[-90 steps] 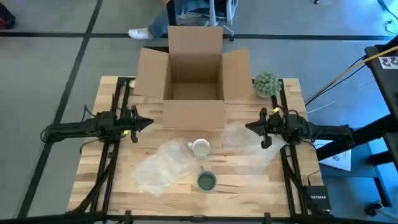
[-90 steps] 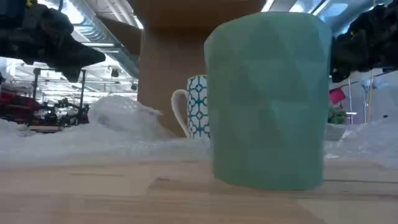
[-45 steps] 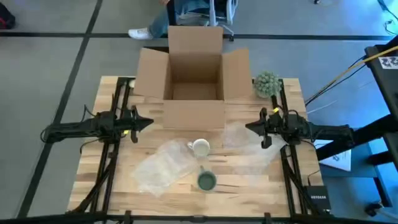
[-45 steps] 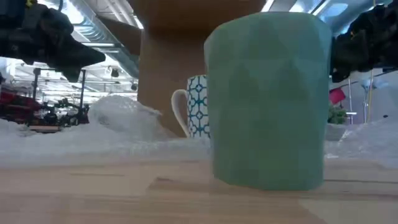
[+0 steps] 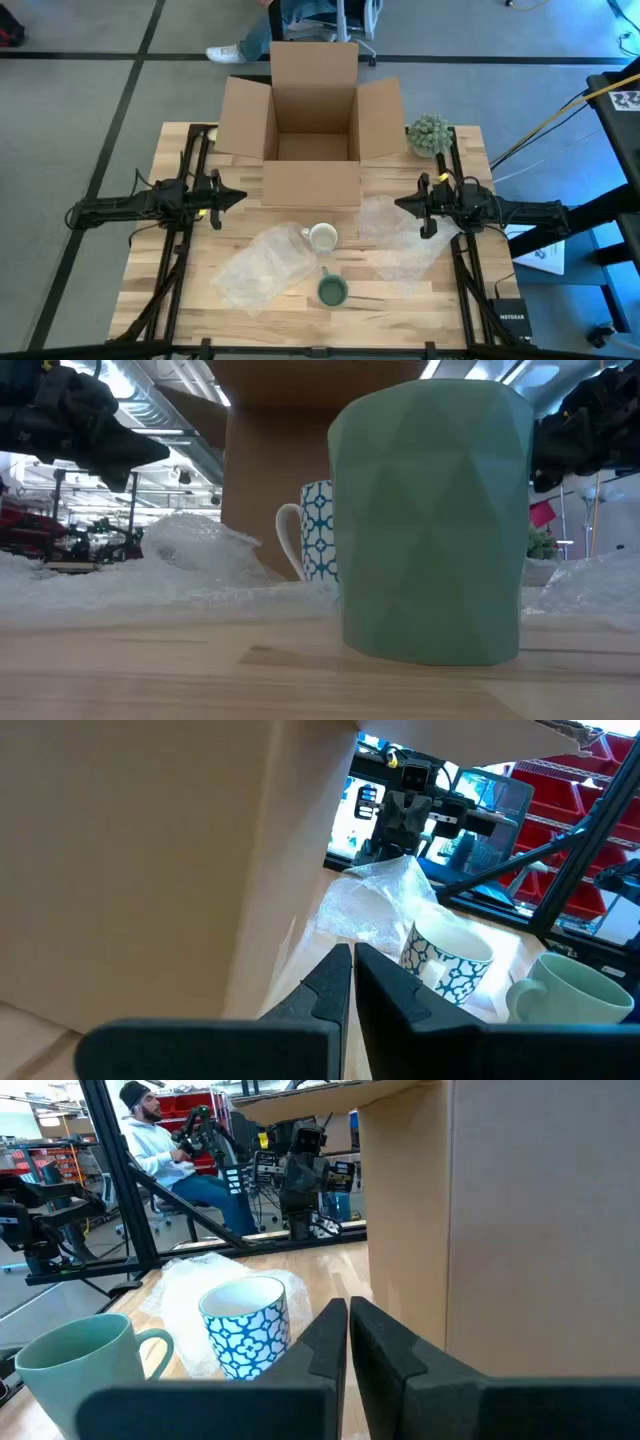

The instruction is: Wrap mug

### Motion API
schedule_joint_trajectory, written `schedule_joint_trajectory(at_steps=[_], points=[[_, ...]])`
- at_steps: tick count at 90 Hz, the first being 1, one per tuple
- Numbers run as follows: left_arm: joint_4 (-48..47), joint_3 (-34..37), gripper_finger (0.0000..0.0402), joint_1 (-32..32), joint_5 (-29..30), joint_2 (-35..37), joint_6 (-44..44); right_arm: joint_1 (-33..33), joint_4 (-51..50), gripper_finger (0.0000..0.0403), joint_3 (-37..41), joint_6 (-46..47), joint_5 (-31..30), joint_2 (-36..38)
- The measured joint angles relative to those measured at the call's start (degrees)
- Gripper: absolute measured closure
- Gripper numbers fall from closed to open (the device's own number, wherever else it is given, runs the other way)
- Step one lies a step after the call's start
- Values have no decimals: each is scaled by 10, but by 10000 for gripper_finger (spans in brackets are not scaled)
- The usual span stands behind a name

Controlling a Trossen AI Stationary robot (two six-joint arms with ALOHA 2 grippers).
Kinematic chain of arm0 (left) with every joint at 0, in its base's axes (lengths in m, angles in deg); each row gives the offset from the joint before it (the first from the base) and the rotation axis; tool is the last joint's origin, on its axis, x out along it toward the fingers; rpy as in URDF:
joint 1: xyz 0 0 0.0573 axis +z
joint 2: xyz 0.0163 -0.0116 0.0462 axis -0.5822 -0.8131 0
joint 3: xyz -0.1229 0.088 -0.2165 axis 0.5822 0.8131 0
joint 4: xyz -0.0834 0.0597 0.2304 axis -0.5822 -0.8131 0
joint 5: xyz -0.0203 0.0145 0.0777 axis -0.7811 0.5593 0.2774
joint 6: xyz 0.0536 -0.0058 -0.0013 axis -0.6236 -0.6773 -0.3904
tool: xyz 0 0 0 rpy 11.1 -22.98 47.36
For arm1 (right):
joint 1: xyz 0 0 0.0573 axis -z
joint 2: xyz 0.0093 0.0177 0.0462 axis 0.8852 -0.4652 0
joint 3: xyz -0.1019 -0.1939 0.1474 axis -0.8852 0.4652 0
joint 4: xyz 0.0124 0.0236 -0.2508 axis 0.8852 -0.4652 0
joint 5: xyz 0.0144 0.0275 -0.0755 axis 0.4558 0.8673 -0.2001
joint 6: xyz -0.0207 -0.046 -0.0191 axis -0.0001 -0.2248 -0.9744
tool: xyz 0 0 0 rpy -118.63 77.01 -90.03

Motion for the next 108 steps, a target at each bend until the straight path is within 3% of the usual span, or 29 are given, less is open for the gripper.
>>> schedule_joint_trajectory(at_steps=[50, 60, 68, 78, 90, 108], points=[[0, 0, 402, 0, 0, 0, 0, 0, 0, 400, 0, 3, -2, 0], [0, 0, 402, 0, 0, 0, 0, 0, 14, 400, 0, 50, -2, 0], [0, 0, 402, 0, 0, 0, 0, 0, 100, 400, -2, 113, -12, 1], [0, 0, 402, 0, 0, 0, 0, 0, 119, 401, -47, 135, 10, -5], [0, 0, 402, 0, 0, 0, 0, -19, 13, 402, -123, 161, 16, -82], [0, 0, 402, 0, 0, 0, 0, -109, -65, 402, -233, 199, -22, -314]])
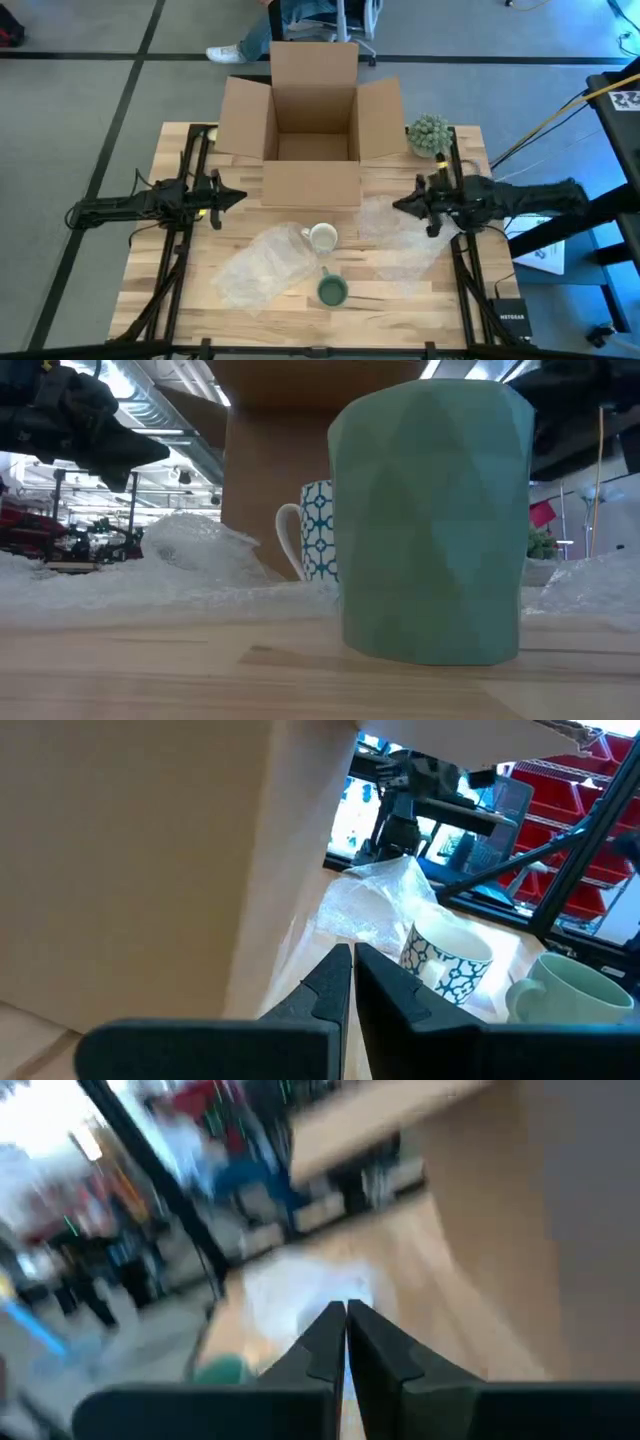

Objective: Wrap mug
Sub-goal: Prepare the right transparent bubble wrap

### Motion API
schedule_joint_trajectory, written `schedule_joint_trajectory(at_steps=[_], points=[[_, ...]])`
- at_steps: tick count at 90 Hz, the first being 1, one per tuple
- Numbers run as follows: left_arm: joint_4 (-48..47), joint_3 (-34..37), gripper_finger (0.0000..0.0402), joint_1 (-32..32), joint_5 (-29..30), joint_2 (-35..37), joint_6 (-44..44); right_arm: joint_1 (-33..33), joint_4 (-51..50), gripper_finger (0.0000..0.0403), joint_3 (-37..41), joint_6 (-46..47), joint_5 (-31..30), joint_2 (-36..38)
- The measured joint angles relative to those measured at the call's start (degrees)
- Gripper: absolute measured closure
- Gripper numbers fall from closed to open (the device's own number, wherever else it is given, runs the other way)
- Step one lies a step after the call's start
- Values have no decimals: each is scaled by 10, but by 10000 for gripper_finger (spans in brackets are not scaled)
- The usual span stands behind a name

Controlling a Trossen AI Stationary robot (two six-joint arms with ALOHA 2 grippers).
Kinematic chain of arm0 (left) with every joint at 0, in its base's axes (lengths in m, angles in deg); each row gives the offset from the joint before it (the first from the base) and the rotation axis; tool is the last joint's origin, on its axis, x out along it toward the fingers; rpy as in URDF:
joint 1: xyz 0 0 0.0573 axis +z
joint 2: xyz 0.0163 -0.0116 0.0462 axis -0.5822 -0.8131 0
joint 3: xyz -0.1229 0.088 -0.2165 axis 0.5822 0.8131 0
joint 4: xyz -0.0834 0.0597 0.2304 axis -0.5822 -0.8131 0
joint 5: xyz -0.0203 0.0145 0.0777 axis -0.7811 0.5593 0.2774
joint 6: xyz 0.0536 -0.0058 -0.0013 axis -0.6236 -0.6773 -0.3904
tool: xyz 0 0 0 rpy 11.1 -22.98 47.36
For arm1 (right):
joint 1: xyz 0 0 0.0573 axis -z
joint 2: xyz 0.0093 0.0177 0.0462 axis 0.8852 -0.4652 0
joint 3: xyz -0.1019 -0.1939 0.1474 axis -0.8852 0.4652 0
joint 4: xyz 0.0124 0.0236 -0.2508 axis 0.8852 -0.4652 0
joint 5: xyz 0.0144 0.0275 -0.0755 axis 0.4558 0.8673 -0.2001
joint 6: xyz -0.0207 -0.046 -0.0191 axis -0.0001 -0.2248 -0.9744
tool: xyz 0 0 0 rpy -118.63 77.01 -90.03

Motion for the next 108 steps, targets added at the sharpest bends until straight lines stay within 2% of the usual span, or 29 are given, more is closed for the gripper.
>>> schedule_joint_trajectory(at_steps=[7, 15, 27, 38, 46, 60, 80, 91, 108], points=[[0, 0, 402, 0, 0, 0, 0, -33, -51, 402, -57, -2, -17, -96], [0, 0, 402, 0, 0, 0, 0, -57, -158, 403, -128, -15, -39, -195], [0, 0, 402, 0, 0, 0, 0, -64, -313, 403, -217, -32, -37, -327], [0, 0, 402, 0, 0, 0, 0, -64, -400, 394, -261, -40, -25, -422], [0, 0, 402, 0, 0, 0, 0, -64, -428, 375, -271, -60, -8, -473], [0, 0, 402, 0, 0, 0, 0, -64, -444, 317, -271, -79, 8, -520], [0, 0, 402, 0, 0, 0, 0, -63, -469, 241, -271, -100, -57, -525], [0, 0, 402, 0, 0, 0, 0, -63, -460, 225, -263, -111, -63, -525], [0, 0, 402, 0, 0, 0, 0, -64, -448, 226, -216, -95, -16, -525]])
